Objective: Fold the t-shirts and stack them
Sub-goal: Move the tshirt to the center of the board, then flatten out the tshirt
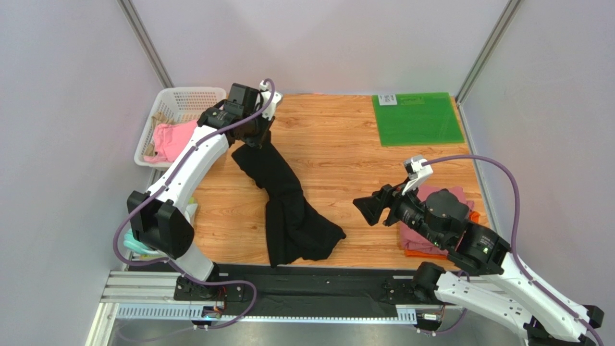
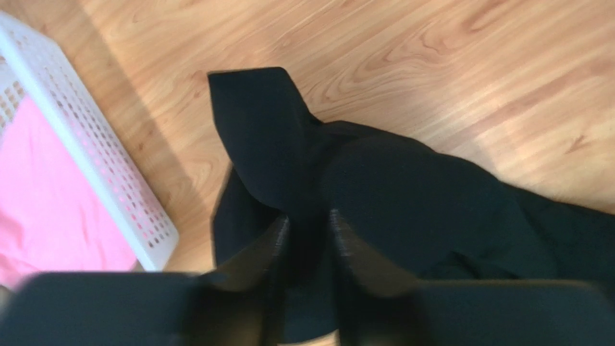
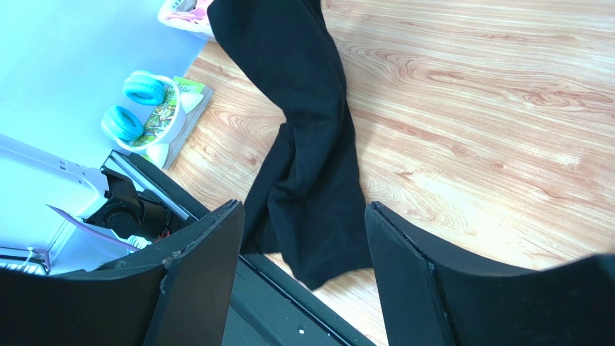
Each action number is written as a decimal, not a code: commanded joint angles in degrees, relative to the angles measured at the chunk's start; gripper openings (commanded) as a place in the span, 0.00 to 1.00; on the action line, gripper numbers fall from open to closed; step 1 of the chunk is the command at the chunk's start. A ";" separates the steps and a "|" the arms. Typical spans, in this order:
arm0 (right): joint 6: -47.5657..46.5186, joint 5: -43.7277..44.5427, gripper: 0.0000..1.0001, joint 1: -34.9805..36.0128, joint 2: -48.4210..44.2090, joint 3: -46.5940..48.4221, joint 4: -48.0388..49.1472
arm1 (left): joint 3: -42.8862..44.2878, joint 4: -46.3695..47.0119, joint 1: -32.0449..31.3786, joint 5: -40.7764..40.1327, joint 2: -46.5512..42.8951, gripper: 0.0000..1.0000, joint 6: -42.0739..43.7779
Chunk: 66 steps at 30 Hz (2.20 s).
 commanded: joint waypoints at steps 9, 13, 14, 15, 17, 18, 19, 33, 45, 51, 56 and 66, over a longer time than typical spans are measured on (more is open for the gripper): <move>2.31 -10.01 0.69 2.51 22.98 -1.68 -0.08 | -10.96 8.24 0.94 4.57 -10.90 0.99 -0.83; 2.66 -11.07 0.71 3.75 28.37 -1.24 -0.96 | -16.49 8.41 0.94 6.26 -13.98 0.97 -2.33; 3.27 -11.07 0.71 4.18 28.90 -1.33 -2.09 | -19.20 8.84 0.94 5.83 -14.42 0.96 -2.07; 4.41 -11.07 0.71 4.62 28.99 -2.20 -2.45 | -20.54 10.15 0.94 4.86 -14.86 0.96 -1.90; 6.17 -11.07 0.75 5.59 27.94 -3.78 -2.80 | -23.61 11.22 0.94 4.24 -15.91 0.96 -1.11; 7.13 -11.15 0.76 5.94 26.37 -4.57 -2.63 | -24.23 12.00 0.94 4.33 -16.18 0.96 -1.02; 9.32 -12.98 0.77 6.21 25.40 -6.58 -2.37 | -24.85 12.36 0.94 4.24 -16.62 0.95 -1.01; 16.02 -20.03 0.72 9.28 23.80 -16.10 10.98 | -26.97 14.74 0.94 2.75 -14.07 0.92 -0.84; 10.40 -18.19 0.68 9.28 34.61 -12.67 15.65 | -26.00 13.33 0.94 3.01 -15.13 0.91 0.13; 9.60 -16.69 0.63 9.28 36.11 -12.23 18.02 | -26.17 13.42 0.94 3.01 -14.95 0.91 0.30; 9.52 -16.51 0.59 9.37 39.62 -13.46 22.68 | -26.17 13.24 0.94 3.01 -15.65 0.91 0.48; 7.42 -13.80 0.00 9.29 38.41 -8.74 18.92 | -26.44 12.98 1.03 1.34 -16.97 0.87 1.97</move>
